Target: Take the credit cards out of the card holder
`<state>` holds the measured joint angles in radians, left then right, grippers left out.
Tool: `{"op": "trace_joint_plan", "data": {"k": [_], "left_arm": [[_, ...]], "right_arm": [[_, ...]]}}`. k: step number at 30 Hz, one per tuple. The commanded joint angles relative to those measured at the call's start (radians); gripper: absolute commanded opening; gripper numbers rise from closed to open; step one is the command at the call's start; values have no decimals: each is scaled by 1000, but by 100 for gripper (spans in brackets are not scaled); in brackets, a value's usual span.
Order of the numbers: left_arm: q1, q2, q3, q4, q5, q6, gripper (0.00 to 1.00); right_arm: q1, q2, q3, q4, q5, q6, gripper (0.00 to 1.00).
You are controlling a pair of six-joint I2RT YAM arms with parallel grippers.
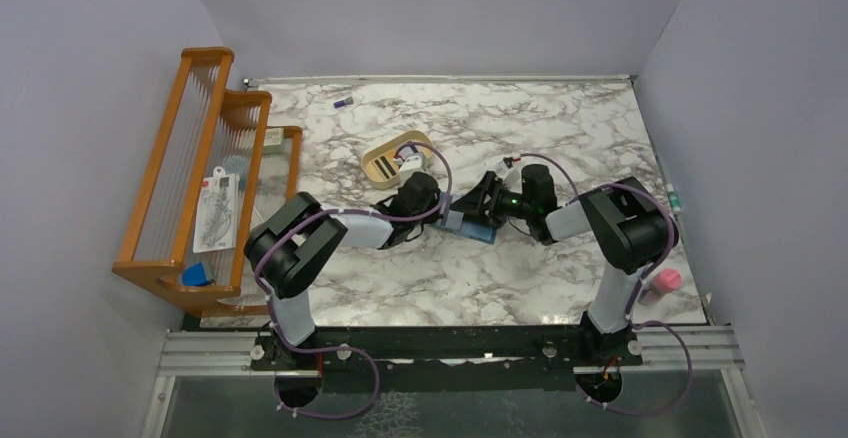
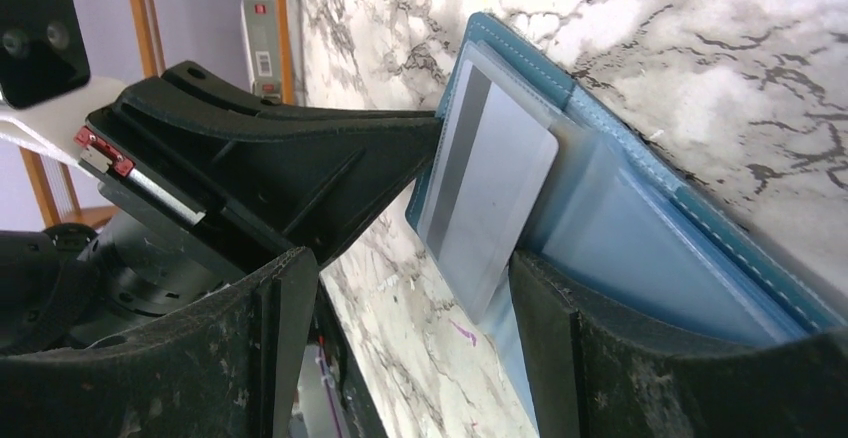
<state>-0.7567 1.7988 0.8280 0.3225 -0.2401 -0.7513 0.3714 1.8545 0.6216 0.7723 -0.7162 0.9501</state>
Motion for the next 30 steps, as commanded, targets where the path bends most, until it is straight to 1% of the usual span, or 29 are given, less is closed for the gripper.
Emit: {"op": "trace_joint_plan", "data": {"k": [1,5,8,10,13,16,24,30], "left_arm": [[-20,9,-49,-124,41,-7,0],[-24,-2,-56,-120,42,-16,0],[-29,-7,-59,-121,39,-19,0],[-29,-7,-64,-121,35,-19,0],[-30,-4,-67,-119,37,-20,0],[-30,-3,-69,-112,42,-24,0],[-32,-19,-69,-116,35,-20,0],[-32,-29,-67,-117,34,-24,0]], "right_arm": [[23,-6,-50,73,67,85,76],[26,6,-83,217,73,150,75],[27,12,-106,334,65,181,70],[28,9,-112,373,60,184,67],[30,13,-103,403,29,171,65],[41,34,-60,368,-17,144,66],[58,102,-27,342,-22,121,69],[64,152,-16,338,-25,124,70]]}}
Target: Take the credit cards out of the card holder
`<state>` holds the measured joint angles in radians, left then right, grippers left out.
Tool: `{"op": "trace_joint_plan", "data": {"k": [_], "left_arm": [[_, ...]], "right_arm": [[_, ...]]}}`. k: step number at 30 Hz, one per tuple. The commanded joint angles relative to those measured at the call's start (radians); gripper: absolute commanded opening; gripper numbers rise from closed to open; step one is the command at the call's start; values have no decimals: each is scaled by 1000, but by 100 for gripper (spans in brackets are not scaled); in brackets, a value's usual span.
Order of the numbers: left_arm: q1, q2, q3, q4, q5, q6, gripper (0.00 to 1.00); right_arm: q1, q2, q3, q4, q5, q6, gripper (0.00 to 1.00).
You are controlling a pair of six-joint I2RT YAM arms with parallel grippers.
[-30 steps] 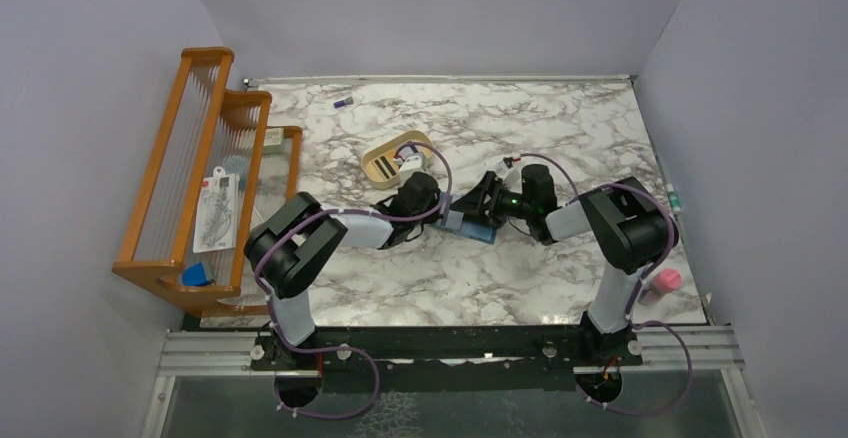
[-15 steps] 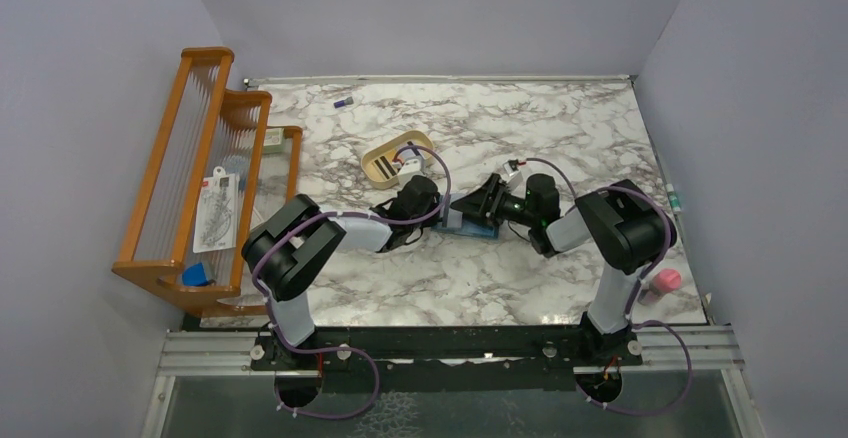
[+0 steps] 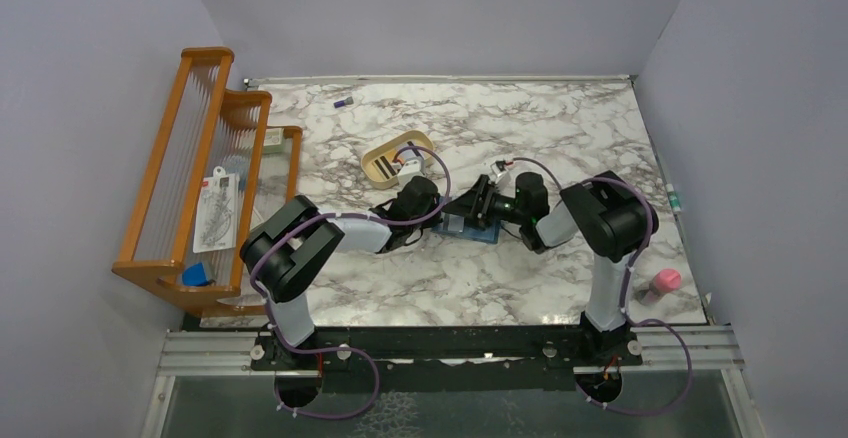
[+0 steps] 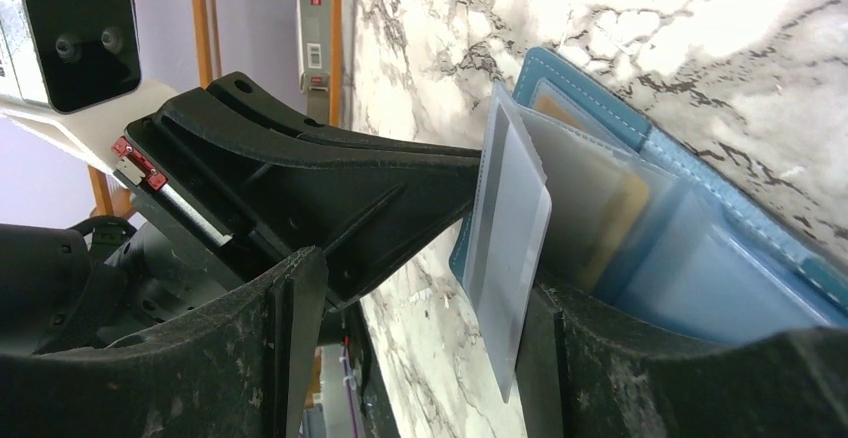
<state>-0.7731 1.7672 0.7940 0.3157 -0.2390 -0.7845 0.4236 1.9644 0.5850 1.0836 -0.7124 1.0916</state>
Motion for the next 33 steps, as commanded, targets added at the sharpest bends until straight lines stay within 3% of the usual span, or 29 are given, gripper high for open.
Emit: {"op": "trace_joint_plan", "data": {"k": [1,15,33], "left_arm": [[-15,3,-35,-111,35,10,0],[0,-12,-47,-136,8,24,0],[15,-19,-46,-153,3,33,0]], "right_arm": [[12,47,21,30,-32,-13,70],[8,-59,55,-164,-107,-88,70],[-65,-45,-48,-92,-186,-98,69]]}}
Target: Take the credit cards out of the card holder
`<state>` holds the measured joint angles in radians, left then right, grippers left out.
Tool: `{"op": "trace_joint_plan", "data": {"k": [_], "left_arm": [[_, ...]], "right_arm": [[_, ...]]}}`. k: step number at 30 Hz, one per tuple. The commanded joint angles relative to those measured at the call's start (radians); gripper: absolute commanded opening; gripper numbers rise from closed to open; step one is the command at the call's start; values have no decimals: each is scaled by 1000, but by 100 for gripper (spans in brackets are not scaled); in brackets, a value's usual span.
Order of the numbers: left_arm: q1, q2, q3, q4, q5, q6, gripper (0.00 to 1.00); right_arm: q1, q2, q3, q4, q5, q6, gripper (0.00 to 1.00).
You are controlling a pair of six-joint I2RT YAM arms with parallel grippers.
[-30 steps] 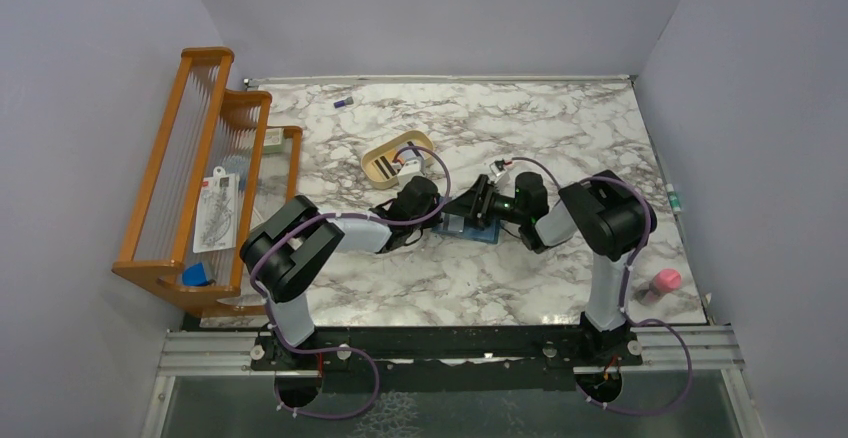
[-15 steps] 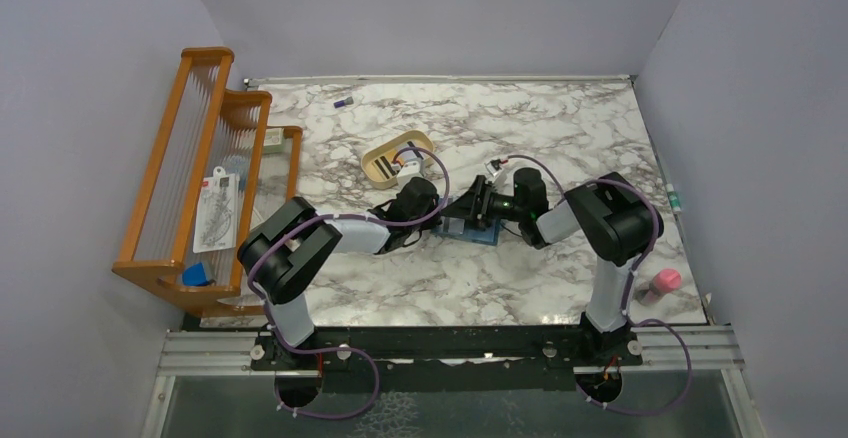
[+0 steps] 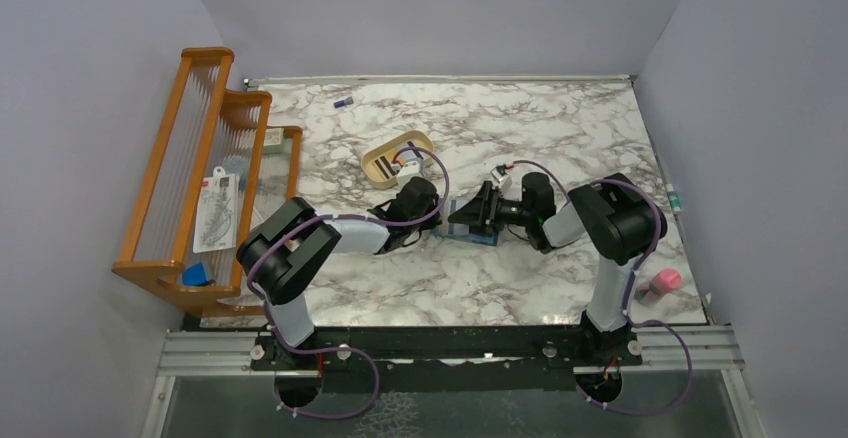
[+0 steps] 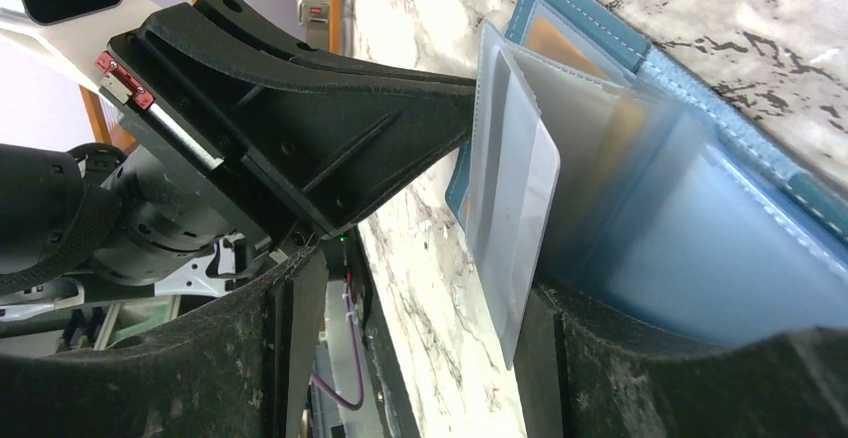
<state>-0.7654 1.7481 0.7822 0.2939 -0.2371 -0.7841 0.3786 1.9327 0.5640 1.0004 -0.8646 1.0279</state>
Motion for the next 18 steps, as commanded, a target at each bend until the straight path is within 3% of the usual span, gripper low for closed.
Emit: {"op": "trace_joint_plan", "data": {"k": [1,12,16,18], "left_arm": [[8,-2,-34,-133,0,32,0],[10,-15,-49,-133,-5,34,0],[10,-13,-46,-135,-4,35,0],[10,-13,-45,-137,-3,36,0]], "right_arm": [[-26,-16,-30,-14,-36,-38,69],[-98,-59,-62,-113,-41,-127,66],[-105,-59,-62,-131,-35,-149,55],[-107,-53,-65,-136,-34,-156,44]]}}
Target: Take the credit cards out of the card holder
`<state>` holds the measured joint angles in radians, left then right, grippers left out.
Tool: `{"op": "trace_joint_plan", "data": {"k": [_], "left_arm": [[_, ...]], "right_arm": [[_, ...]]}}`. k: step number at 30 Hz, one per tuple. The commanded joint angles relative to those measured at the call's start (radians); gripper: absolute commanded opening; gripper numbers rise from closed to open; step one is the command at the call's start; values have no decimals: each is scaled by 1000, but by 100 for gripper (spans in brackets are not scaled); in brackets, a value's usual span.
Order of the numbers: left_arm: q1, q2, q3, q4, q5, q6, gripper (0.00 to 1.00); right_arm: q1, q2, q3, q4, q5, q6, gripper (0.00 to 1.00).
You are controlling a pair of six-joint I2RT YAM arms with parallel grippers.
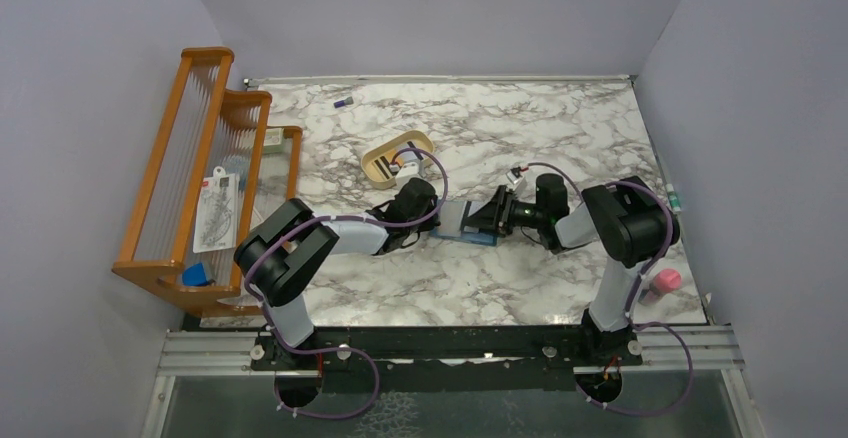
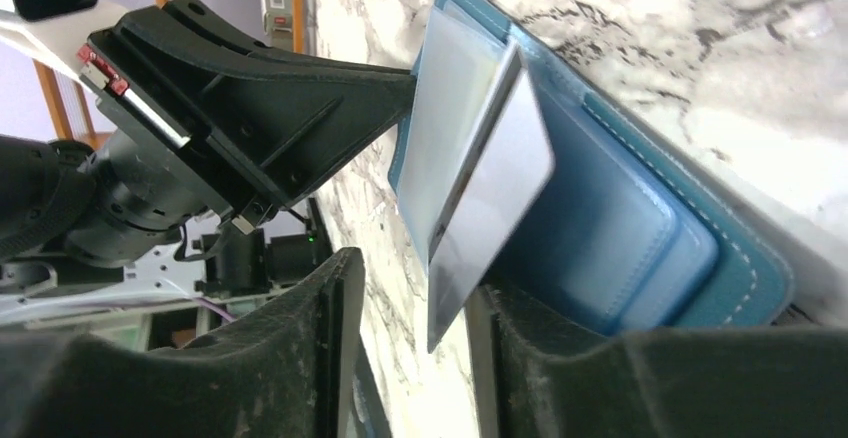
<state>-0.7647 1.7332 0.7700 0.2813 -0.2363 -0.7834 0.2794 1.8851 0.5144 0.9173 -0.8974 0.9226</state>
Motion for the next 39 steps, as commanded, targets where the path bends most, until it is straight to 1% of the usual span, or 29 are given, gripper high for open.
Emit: {"op": "trace_joint_plan", "data": {"k": [1,3,5,6,10,15,17,19,23,27,30,35,39], "left_arm": [[9,2,-34,-125,-4,36,0],[10,2,-34,-126,-5,36,0],[10,-1,-36,-125,-5,35,0],[10,-2,-37,-126,-6,35,0],[14,-10,-44,-125,-6,35,0],[27,-41,-70,-112,-4,28,0],[32,-68,-96,-99,-10,19,0],[35,-92,-117,-89,-16,12,0],[43,-140,-149,-101,-29,2,0],[67,-198,-181,-120,-35,-5,0],[100,-241,-200,-139,-30,-10,0],[150,-300,-224,-162,-18,-7,0],[173,-322,-224,-182,-11,1,0]], "right_arm": [[-10,-2,-17,-56,0,-54,34],[-14,0,-16,-73,1,-67,13],[-17,-5,-14,-102,6,-85,2],[-18,-13,-10,-126,12,-99,1],[-20,-94,21,-292,75,-193,1],[-20,-254,103,-536,228,-313,1],[-20,-295,155,-585,275,-335,1],[-20,-293,219,-589,271,-348,1],[-20,-184,402,-603,174,-388,0],[-18,-76,619,-712,142,-470,1],[-12,-5,784,-843,160,-565,1],[23,167,1134,-1155,160,-761,1],[50,299,1385,-1348,162,-853,1]]}}
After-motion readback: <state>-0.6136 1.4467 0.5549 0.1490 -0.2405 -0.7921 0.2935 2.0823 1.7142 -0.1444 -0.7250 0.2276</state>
